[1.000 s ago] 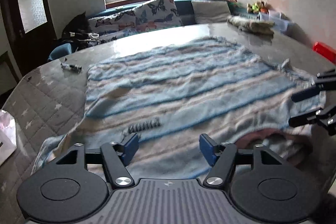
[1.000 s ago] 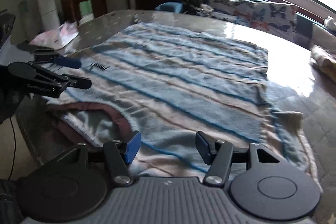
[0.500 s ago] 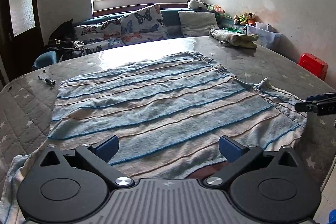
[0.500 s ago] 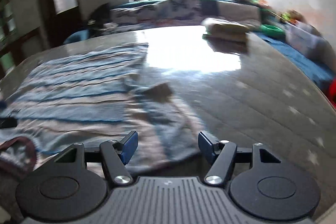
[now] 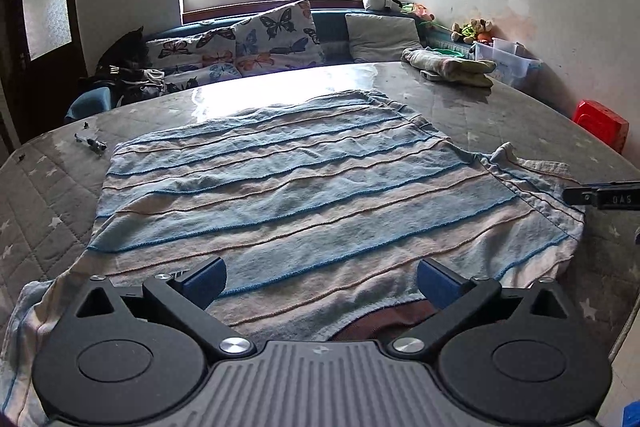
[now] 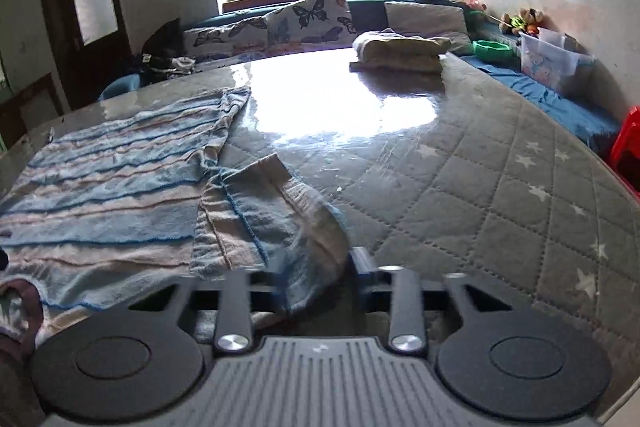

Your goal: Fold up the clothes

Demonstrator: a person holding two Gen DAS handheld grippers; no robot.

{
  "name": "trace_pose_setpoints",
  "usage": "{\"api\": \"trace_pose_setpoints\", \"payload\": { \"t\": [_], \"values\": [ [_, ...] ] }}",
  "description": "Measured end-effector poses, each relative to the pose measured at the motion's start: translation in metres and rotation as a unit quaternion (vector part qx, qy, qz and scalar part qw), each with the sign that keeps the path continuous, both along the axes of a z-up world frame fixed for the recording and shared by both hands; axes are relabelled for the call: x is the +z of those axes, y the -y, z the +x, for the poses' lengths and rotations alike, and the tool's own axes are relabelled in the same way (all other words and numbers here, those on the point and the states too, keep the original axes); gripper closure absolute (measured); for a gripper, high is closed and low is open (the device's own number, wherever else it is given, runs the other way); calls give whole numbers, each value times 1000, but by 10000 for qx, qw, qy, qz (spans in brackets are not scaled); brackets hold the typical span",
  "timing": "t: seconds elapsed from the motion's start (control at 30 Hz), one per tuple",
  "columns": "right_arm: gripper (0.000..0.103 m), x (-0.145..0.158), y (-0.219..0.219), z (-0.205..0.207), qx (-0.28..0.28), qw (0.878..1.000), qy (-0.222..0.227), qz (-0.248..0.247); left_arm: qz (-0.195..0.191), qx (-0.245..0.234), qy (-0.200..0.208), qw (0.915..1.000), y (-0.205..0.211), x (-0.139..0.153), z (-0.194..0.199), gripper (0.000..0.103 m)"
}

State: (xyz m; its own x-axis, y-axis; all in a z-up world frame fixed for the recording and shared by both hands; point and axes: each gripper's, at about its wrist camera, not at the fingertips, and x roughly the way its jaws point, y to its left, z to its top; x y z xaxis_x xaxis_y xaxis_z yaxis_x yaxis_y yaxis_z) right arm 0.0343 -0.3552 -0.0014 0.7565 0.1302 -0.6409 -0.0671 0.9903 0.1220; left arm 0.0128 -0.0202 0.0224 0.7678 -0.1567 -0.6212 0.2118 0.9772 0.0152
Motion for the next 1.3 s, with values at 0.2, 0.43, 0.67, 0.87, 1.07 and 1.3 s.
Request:
{"api": "trace_pose_setpoints", "payload": {
  "t": [0.2,0.43,0.67,0.87,1.07,1.3],
  "values": [
    [90,16,-4,-7,259,9990,175,334,-11,65,-44,10000,-3,-2,-1,0],
    [90,45,-35,-10,1038,9910,440,721,-70,121,-10,9999,-6,-1,-2,0],
    [90,52,-76,-6,1723,9807,436,818,-132,230,-20,9996,-12,-2,-5,0],
    [90,41,-109,-3,2151,9731,237,784,-163,315,-48,9994,-17,-3,-6,0],
    [85,26,-125,-1,2370,9681,27,820,-199,393,-69,9990,-20,-4,-5,0],
    [76,24,-120,-2,2386,9690,-26,647,-192,450,-77,9988,-23,-4,-5,0]
  ]
}}
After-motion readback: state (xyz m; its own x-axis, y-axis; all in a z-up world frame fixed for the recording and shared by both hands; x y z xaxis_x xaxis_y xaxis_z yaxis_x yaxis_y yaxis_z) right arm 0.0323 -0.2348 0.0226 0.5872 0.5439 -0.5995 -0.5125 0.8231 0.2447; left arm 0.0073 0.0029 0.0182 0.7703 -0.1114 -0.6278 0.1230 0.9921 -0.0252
